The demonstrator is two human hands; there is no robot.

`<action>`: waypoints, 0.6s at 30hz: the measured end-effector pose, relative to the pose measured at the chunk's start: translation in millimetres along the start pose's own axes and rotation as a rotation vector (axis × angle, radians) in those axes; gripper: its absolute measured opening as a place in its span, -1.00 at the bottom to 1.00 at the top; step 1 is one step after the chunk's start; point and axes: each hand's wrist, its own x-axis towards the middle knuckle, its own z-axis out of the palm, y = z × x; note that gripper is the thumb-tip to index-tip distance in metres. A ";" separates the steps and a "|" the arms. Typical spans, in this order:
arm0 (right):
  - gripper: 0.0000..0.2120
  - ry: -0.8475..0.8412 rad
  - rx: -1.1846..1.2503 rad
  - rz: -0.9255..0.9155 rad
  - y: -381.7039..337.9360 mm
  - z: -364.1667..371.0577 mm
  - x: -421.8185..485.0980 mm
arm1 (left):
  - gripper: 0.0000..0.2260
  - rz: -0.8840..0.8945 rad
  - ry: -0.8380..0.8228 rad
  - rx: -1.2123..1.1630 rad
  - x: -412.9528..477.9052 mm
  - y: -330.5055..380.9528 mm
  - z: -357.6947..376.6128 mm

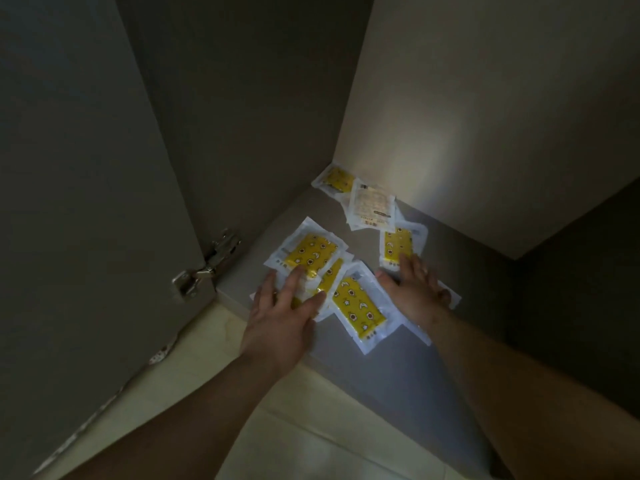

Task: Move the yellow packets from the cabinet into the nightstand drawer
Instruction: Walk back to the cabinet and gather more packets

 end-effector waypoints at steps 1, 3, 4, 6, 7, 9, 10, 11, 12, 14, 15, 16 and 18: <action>-0.29 -0.024 -0.022 -0.005 -1.0 3.5 1.4 | -0.58 0.000 -0.008 0.028 1.1 -0.6 0.9; -0.26 -0.027 -0.060 -0.046 -4.7 12.5 -7.9 | -0.56 0.016 -0.014 0.062 -0.4 -0.7 2.5; -0.26 -0.013 -0.076 -0.075 -5.5 17.9 -17.0 | -0.53 0.014 -0.022 0.042 -0.7 -1.3 6.6; -0.25 0.030 -0.092 -0.118 -6.3 29.4 -36.4 | -0.48 0.042 0.001 0.033 -1.9 -0.8 5.6; -0.25 0.050 -0.087 -0.123 -5.7 34.2 -45.4 | -0.51 0.053 0.010 0.013 -2.6 -0.6 6.5; -0.25 0.084 -0.070 -0.126 -3.6 43.1 -58.1 | -0.62 0.074 0.054 0.005 -6.3 1.0 7.7; -0.23 0.101 -0.059 -0.130 -3.0 46.5 -63.4 | -0.63 0.093 0.048 -0.033 -8.3 3.1 9.3; -0.17 0.123 -0.038 -0.138 -2.7 49.6 -68.4 | -0.63 0.129 0.081 -0.113 -10.9 6.2 12.3; -0.10 0.148 -0.003 -0.145 -1.9 52.2 -73.7 | -0.63 0.148 0.125 -0.181 -15.2 9.4 12.2; -0.05 0.209 0.091 -0.139 1.2 54.2 -83.0 | -0.67 0.137 0.228 -0.271 -24.1 10.3 15.2; -0.09 0.249 0.124 -0.129 3.4 53.7 -85.2 | -0.69 0.089 0.284 -0.284 -26.3 10.0 15.6; -0.18 0.284 0.140 -0.107 5.6 51.7 -85.3 | -0.71 -0.005 0.331 -0.301 -27.5 9.9 13.8; -0.22 0.271 0.148 -0.037 7.4 44.5 -81.4 | -0.72 -0.279 0.375 -0.363 -27.1 12.0 7.9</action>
